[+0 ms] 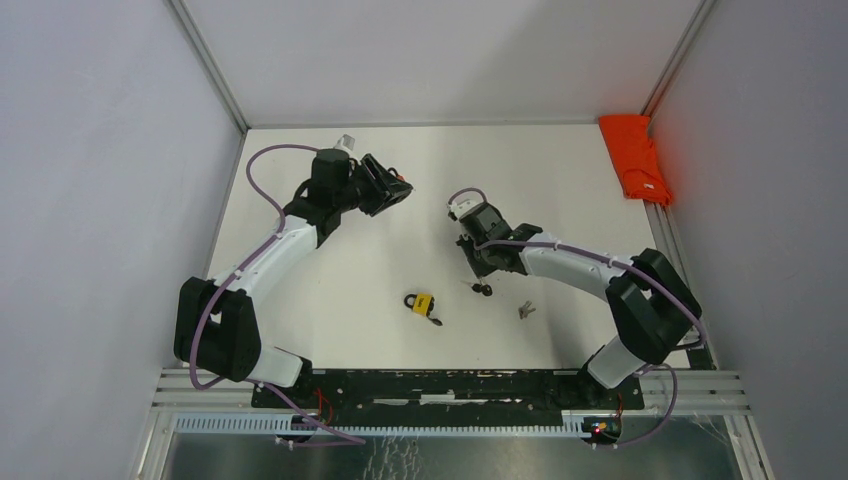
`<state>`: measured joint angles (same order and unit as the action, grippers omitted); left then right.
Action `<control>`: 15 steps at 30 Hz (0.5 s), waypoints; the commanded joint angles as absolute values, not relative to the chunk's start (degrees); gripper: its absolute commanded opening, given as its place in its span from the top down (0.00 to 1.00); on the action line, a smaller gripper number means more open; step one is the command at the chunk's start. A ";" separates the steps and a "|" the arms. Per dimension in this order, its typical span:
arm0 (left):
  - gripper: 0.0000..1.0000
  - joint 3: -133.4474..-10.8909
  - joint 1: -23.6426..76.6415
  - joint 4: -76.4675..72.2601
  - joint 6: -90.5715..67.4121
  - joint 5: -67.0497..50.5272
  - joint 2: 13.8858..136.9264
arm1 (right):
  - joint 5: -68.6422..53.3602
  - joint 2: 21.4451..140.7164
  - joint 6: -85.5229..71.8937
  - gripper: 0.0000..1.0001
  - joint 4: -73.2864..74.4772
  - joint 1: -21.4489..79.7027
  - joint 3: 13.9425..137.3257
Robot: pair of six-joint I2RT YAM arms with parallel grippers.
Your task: Unlock with the key
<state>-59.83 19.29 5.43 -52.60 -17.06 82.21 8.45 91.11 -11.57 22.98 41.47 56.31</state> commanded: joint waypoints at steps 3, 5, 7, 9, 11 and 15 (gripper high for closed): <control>0.98 -60.29 19.01 1.33 -50.77 -18.32 80.75 | 5.20 95.14 -11.09 1.00 21.20 43.80 57.66; 0.98 -60.29 19.06 1.56 -50.56 -18.12 80.48 | 4.63 96.92 -11.07 1.00 20.95 44.11 57.71; 0.98 -60.29 19.01 1.77 -50.41 -18.10 80.29 | 4.17 98.00 -11.08 1.00 20.41 44.16 57.08; 0.98 -60.25 19.06 1.89 -50.24 -18.11 80.17 | 3.53 98.52 -11.10 1.00 19.75 44.19 56.15; 0.98 -60.21 19.07 1.99 -50.12 -18.10 80.16 | 2.60 98.62 -11.09 1.00 19.26 44.20 55.03; 0.98 -60.20 19.07 2.24 -49.88 -18.19 80.09 | 2.09 95.19 -11.38 1.00 19.99 44.60 51.73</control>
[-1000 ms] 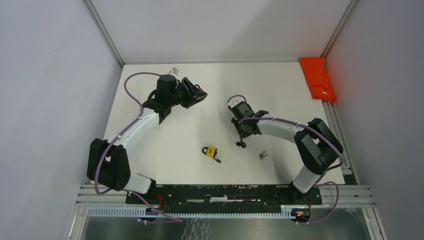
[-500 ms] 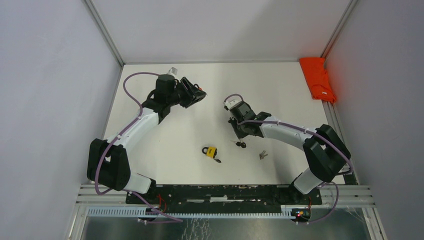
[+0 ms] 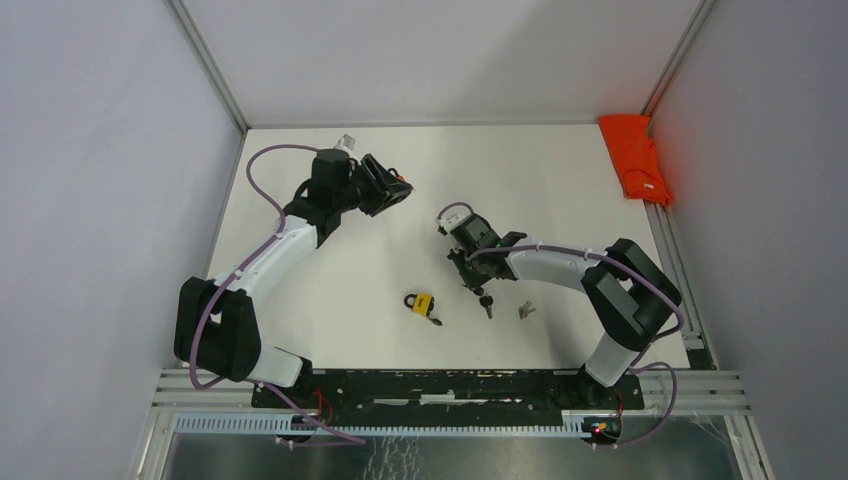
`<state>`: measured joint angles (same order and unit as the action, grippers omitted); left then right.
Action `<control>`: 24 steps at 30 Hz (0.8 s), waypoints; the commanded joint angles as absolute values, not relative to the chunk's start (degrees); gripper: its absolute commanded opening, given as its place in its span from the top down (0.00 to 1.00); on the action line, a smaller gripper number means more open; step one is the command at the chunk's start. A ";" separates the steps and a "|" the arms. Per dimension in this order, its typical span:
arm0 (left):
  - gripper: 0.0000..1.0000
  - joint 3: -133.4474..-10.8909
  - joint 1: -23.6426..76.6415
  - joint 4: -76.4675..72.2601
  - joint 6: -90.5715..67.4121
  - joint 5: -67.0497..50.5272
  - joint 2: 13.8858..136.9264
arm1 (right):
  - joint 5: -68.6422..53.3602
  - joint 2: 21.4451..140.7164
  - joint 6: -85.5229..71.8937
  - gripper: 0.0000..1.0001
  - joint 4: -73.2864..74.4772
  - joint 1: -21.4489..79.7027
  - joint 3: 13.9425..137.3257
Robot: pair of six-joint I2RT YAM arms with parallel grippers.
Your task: Unlock with the key
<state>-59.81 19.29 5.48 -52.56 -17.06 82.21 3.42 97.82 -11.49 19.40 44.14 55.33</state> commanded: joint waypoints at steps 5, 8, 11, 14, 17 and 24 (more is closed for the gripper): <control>0.98 -60.12 18.97 2.55 -49.48 -17.84 79.80 | 2.27 87.95 -11.04 1.00 22.50 44.91 46.79; 0.98 -59.96 18.98 2.17 -49.77 -18.17 80.02 | 3.53 83.75 -11.02 1.00 24.24 44.91 45.28; 0.98 -59.73 18.93 1.77 -50.15 -18.53 80.07 | 6.86 79.59 -11.81 0.99 26.09 44.87 45.68; 0.98 -59.52 18.96 1.71 -50.32 -18.48 79.77 | 7.44 76.43 -12.65 0.97 27.11 44.86 46.61; 0.98 -59.58 18.98 1.95 -50.33 -18.17 79.16 | 2.58 73.78 -14.44 1.00 28.97 46.26 45.02; 0.98 -59.90 18.95 1.60 -50.60 -18.76 79.31 | 3.10 69.93 -18.79 1.00 30.76 47.43 37.24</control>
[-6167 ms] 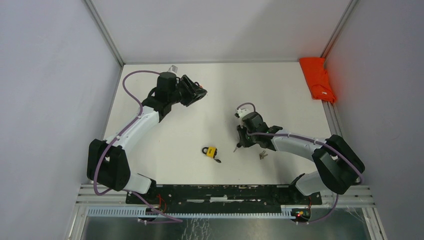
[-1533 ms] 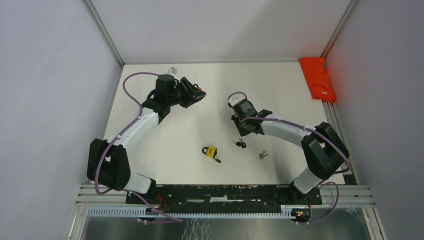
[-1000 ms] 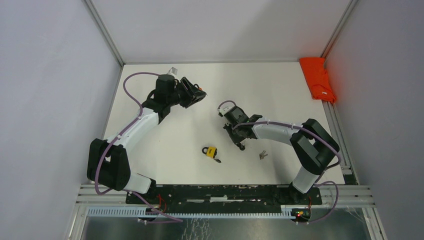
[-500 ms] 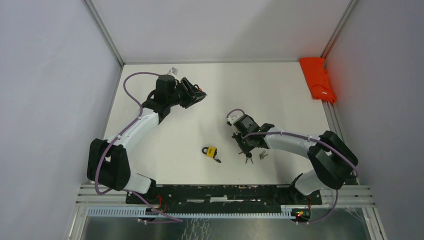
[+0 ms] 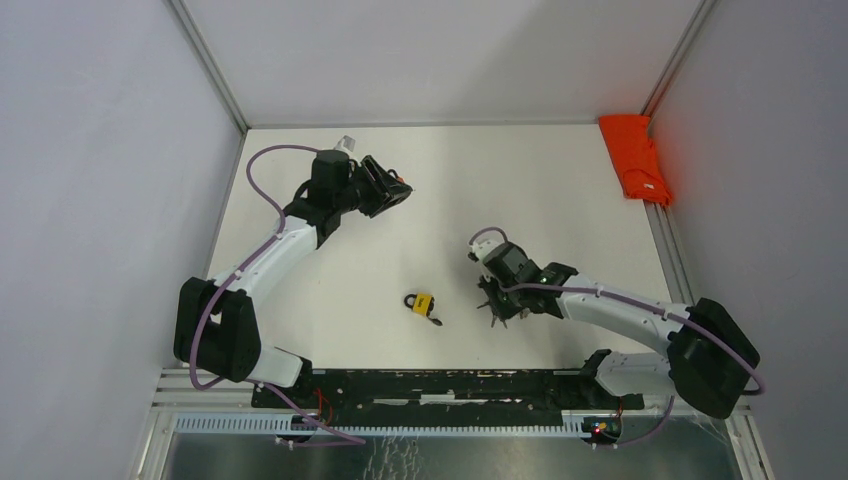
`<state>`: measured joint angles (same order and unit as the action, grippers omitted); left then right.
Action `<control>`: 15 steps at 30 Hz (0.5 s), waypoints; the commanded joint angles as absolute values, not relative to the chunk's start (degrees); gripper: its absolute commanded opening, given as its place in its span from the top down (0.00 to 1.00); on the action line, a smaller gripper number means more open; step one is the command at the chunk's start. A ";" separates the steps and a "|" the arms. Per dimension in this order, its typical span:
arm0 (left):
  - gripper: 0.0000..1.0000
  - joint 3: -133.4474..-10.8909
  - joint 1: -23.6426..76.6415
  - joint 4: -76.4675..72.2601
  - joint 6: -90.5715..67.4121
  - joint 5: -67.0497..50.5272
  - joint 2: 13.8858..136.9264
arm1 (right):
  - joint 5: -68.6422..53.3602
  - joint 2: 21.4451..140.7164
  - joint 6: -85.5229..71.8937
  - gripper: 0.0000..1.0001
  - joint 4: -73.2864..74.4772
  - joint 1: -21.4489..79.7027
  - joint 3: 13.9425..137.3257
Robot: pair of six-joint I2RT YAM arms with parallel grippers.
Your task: Unlock with the key
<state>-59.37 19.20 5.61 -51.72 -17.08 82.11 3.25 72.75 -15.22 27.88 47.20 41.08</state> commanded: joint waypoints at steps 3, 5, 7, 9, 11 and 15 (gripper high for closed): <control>0.98 -60.03 18.95 1.53 -50.62 -18.86 79.32 | 2.09 68.40 -20.27 1.00 30.87 47.60 34.91; 0.98 -60.18 18.94 1.48 -50.69 -18.88 79.35 | 2.07 68.19 -20.57 1.00 31.12 47.72 34.15; 0.98 -60.26 18.98 1.13 -50.76 -19.03 79.53 | 2.93 68.71 -20.51 1.00 30.39 47.72 33.34; 0.98 -60.29 18.97 0.93 -50.88 -19.27 79.81 | 4.06 70.66 -20.04 1.00 30.07 47.68 33.79; 0.98 -60.29 18.96 1.04 -50.82 -19.41 79.97 | 4.99 72.76 -19.75 1.00 29.56 47.72 34.66; 0.98 -60.21 18.96 1.59 -50.26 -19.06 79.61 | 8.95 78.05 -18.87 1.00 29.84 47.59 37.77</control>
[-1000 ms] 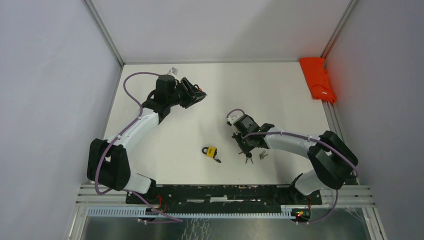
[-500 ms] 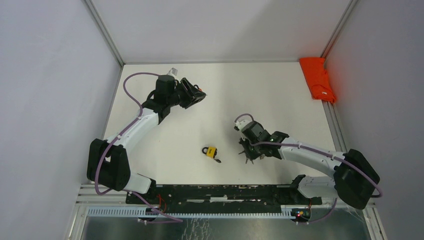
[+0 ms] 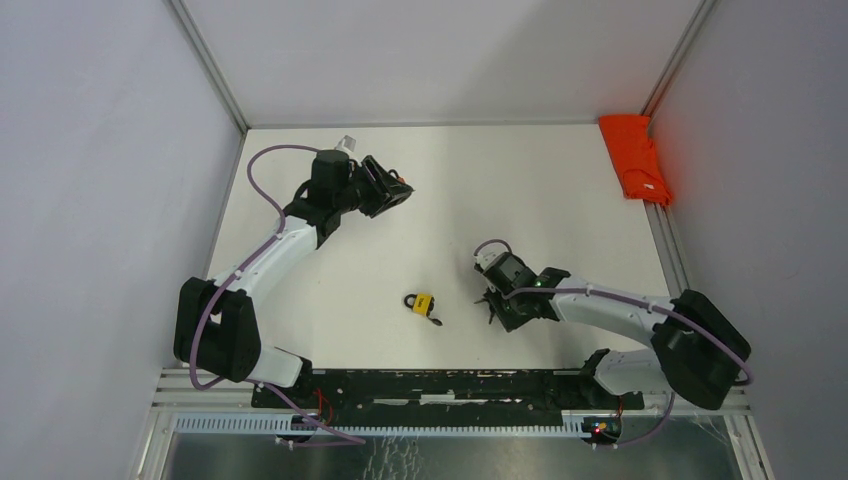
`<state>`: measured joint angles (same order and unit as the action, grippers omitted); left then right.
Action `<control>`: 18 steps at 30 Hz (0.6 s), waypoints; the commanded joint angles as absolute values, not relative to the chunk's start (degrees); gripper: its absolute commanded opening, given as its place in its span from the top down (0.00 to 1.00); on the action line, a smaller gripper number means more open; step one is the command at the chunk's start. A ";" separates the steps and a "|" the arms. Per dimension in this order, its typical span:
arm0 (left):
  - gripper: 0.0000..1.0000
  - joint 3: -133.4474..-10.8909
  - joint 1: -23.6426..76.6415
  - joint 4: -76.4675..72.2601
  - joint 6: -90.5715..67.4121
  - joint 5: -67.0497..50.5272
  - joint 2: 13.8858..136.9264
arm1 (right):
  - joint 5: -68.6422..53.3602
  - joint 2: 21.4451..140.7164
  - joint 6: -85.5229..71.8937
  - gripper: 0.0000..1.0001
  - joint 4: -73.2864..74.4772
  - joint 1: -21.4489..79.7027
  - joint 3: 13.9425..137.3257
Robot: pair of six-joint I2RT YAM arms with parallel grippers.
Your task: Unlock with the key
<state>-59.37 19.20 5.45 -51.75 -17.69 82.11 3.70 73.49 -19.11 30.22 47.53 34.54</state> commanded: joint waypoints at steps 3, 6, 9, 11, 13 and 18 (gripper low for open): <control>0.98 -60.29 18.85 2.17 -49.78 -18.74 79.41 | 12.34 82.85 -17.83 1.00 30.52 47.18 40.88; 0.98 -60.29 18.59 2.46 -49.51 -18.70 79.34 | 14.14 86.25 -17.01 1.00 29.83 46.01 43.38; 0.98 -60.08 18.29 2.53 -49.39 -18.64 79.23 | 16.54 89.17 -15.52 1.00 29.71 44.00 47.07; 0.98 -59.99 18.27 2.47 -49.37 -18.67 79.25 | 18.42 90.88 -14.36 1.00 29.67 42.12 50.03; 0.98 -59.82 18.21 2.35 -49.39 -18.63 79.37 | 18.75 92.73 -13.38 1.00 29.13 40.15 52.54; 0.98 -59.22 18.13 2.21 -49.39 -18.64 79.43 | 16.78 98.96 -10.20 0.98 26.75 35.41 60.45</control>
<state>-59.35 18.44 5.63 -51.57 -18.06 82.11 15.46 95.04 -13.61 28.93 38.33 53.80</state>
